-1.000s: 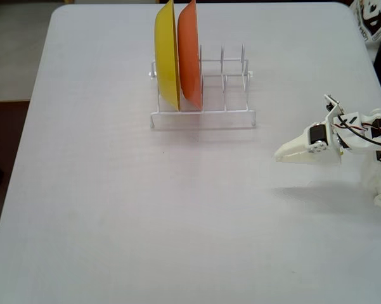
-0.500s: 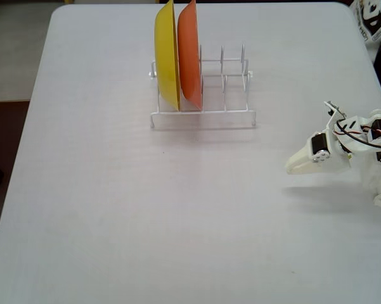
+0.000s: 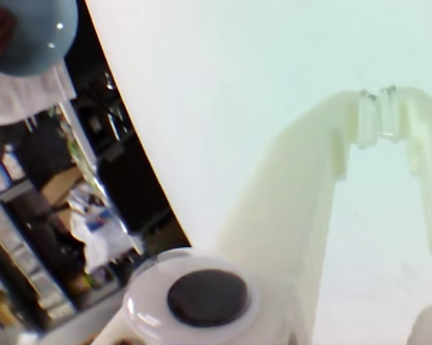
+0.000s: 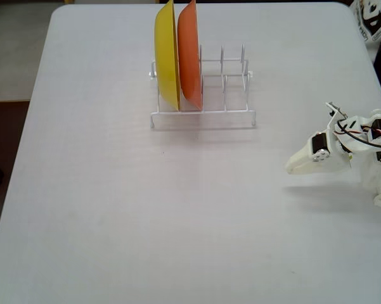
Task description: Please give me two plates.
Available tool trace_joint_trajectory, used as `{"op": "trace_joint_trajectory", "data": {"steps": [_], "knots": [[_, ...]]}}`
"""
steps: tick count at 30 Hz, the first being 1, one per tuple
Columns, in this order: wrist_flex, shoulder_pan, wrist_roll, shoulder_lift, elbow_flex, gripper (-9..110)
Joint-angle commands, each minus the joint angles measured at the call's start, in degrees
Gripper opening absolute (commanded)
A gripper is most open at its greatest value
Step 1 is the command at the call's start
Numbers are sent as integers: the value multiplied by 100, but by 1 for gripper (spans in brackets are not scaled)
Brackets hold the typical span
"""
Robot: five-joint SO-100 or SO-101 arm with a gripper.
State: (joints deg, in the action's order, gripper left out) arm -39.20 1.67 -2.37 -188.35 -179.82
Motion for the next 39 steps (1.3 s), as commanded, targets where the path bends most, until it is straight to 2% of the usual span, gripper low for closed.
{"op": "trace_joint_trajectory", "data": {"steps": [1,29,39], "knots": [[18,53,114,-141,18,0],[-70,-35,-255,-141,9,0],[-79,0,-88,-141,9,0]]}}
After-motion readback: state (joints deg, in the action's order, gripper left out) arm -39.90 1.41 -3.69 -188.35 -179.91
